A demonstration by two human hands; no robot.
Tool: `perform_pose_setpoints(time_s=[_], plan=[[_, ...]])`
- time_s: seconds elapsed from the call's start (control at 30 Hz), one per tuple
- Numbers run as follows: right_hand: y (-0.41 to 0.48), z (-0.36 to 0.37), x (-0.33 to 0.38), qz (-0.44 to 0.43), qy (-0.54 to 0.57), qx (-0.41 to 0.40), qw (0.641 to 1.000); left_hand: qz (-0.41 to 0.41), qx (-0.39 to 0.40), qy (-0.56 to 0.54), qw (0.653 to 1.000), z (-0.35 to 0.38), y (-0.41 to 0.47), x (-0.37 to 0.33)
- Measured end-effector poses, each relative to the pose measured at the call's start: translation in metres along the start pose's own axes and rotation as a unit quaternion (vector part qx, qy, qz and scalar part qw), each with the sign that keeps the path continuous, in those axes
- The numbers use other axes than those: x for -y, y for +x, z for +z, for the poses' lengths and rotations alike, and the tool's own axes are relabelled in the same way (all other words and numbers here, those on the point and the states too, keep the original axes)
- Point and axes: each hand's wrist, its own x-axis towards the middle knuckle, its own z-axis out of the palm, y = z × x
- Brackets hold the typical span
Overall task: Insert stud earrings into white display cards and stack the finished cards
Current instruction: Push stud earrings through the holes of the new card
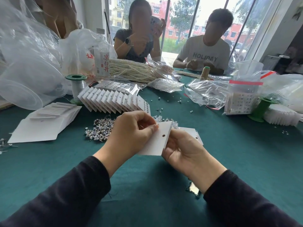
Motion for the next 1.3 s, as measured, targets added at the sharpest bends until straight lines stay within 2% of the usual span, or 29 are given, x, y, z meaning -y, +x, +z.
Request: perform_pose_setpoints(time_s=[0.1,0.3,0.43,0.6,0.8,0.93,1.03,1.07,1.1,1.13,1.2,1.23,1.27,1.3], plan=[[0.0,0.0,0.0,0.004,0.011,0.006,1.0,0.03,0.005,0.045,0.999,-0.001,-0.002,-0.002],[0.002,-0.001,0.002,-0.019,0.013,-0.004,1.0,0.078,0.069,0.159,0.982,-0.005,-0.01,-0.016],[0.004,-0.004,-0.001,-0.033,0.001,-0.001,0.999,0.084,0.068,0.158,0.981,-0.004,-0.012,-0.014],[0.002,-0.002,-0.002,-0.034,0.007,0.049,0.998,0.085,0.043,0.145,0.985,-0.003,-0.011,-0.014],[0.004,-0.001,-0.005,-0.075,0.003,0.024,0.997,0.126,0.008,0.205,0.971,-0.001,-0.013,-0.006],[0.003,-0.003,-0.005,-0.097,-0.031,0.045,0.994,0.138,0.022,0.231,0.963,-0.003,-0.013,-0.008],[0.004,-0.005,-0.002,-0.124,-0.082,0.024,0.989,0.1,-0.017,0.227,0.969,-0.005,-0.011,-0.008],[0.004,-0.007,0.0,-0.149,-0.13,0.007,0.98,0.077,-0.028,0.208,0.975,-0.007,-0.008,-0.007],[0.006,-0.011,0.003,-0.192,-0.233,-0.027,0.953,0.054,-0.037,0.188,0.98,-0.009,-0.007,-0.006],[0.008,-0.016,0.006,-0.247,-0.387,-0.073,0.885,0.034,-0.046,0.171,0.984,-0.011,-0.005,-0.004],[0.013,-0.025,0.008,-0.317,-0.638,-0.115,0.692,-0.017,-0.064,0.123,0.99,-0.016,-0.002,0.0],[0.014,-0.029,0.008,-0.32,-0.691,-0.11,0.639,-0.048,-0.068,0.091,0.992,-0.018,0.0,0.004],[0.015,-0.031,0.006,-0.309,-0.712,-0.096,0.624,-0.081,-0.069,0.057,0.993,-0.02,0.002,0.008],[0.017,-0.032,0.005,-0.3,-0.717,-0.082,0.624,-0.112,-0.065,0.023,0.991,-0.021,0.004,0.012]])
